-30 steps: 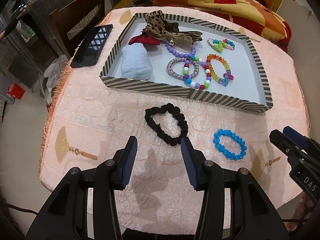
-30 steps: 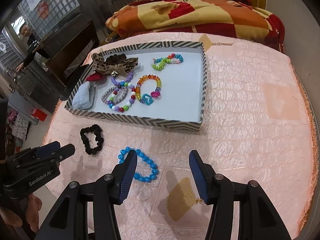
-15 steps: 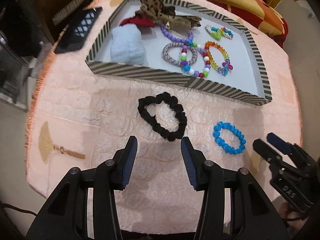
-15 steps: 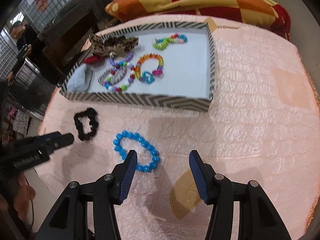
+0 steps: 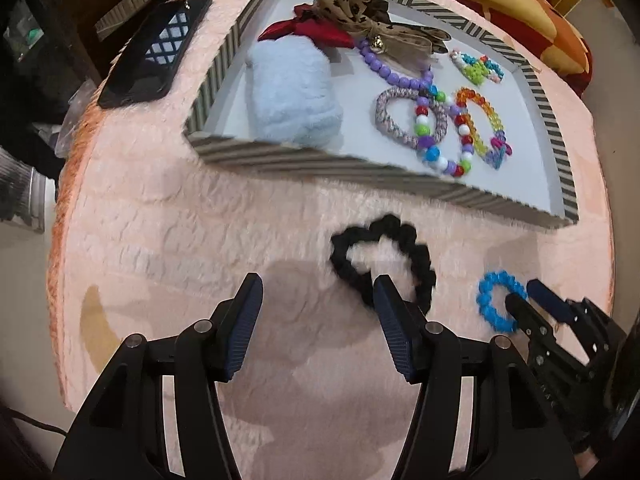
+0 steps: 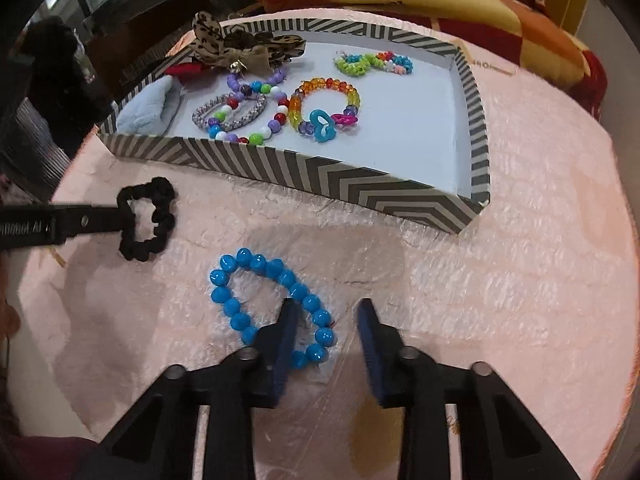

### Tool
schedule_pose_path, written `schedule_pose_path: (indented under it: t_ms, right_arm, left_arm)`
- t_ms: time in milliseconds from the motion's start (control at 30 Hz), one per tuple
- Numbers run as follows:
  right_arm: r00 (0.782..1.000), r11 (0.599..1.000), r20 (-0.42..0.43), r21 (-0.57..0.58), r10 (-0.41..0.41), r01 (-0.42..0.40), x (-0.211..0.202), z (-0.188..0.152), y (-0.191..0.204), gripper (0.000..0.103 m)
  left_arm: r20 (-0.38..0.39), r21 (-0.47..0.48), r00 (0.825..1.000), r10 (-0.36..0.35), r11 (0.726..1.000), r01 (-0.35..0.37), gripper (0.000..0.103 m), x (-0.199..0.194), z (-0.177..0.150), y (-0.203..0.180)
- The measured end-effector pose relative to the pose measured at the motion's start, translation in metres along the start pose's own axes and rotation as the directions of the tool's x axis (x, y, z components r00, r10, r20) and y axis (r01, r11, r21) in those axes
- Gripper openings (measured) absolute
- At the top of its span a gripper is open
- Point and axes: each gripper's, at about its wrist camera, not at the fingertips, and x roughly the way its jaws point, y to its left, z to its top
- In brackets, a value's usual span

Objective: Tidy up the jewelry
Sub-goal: 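Grasp the black scrunchie with the left gripper while the right grasps the blue bead bracelet, then carry the black scrunchie and blue bracelet into the tray and open both grippers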

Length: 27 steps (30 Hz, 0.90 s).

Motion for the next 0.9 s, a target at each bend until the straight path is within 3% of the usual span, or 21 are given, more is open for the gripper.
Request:
schedule_pose_path:
  t_ms: [33, 67, 133, 167, 233, 367, 533, 667, 900]
  right_arm:
    - [1.000, 1.000, 0.003, -0.003, -0.008, 0.008, 0.000, 0.000, 0.000, 0.020]
    - [1.000, 1.000, 0.003, -0.006, -0.014, 0.014, 0.000, 0.000, 0.000, 0.010]
    - [1.000, 1.000, -0.001, 0.003, -0.008, 0.008, -0.001, -0.001, -0.001, 0.008]
    - [1.000, 1.000, -0.002, 0.014, -0.001, 0.001, -0.002, -0.002, -0.003, 0.008]
    - [1.000, 0.999, 0.008, 0.048, 0.025, -0.025, -0.007, -0.002, -0.008, 0.008]
    - [0.997, 0.995, 0.050, 0.084, 0.055, -0.059, -0.029, 0.002, -0.017, 0.008]
    - [0.992, 0.993, 0.100, 0.082, 0.076, -0.084, -0.059, 0.011, -0.021, 0.008]
    - [0.985, 0.990, 0.147, 0.096, 0.089, -0.103, -0.084, 0.021, -0.029, 0.008]
    - [0.972, 0.983, 0.225, 0.151, 0.073, -0.109, -0.106, 0.053, -0.056, 0.008]
  left_arm:
    - [-0.003, 0.012, 1.000, 0.022, 1.000, -0.022, 0.057, 0.005, 0.003, -0.003]
    - [-0.008, 0.025, 0.999, 0.038, 0.999, -0.037, 0.057, 0.009, 0.004, -0.006]
    - [0.002, 0.058, 0.998, 0.063, 0.996, -0.063, 0.057, 0.014, 0.004, -0.012]
    - [0.030, 0.090, 0.996, 0.080, 0.993, -0.082, 0.047, 0.014, 0.003, -0.017]
    - [0.047, 0.144, 0.997, 0.068, 0.987, -0.074, 0.009, 0.013, 0.001, -0.026]
    - [0.027, 0.201, 0.999, 0.022, 0.979, -0.027, 0.005, 0.007, 0.003, -0.038]
    - [0.068, 0.286, 0.997, -0.038, 0.958, 0.017, 0.004, -0.029, 0.002, -0.059]
    - [0.102, 0.336, 0.988, -0.115, 0.939, 0.075, 0.004, -0.063, 0.010, -0.077]
    - [0.083, 0.346, 0.969, -0.231, 0.919, 0.190, 0.004, -0.083, 0.043, -0.097]
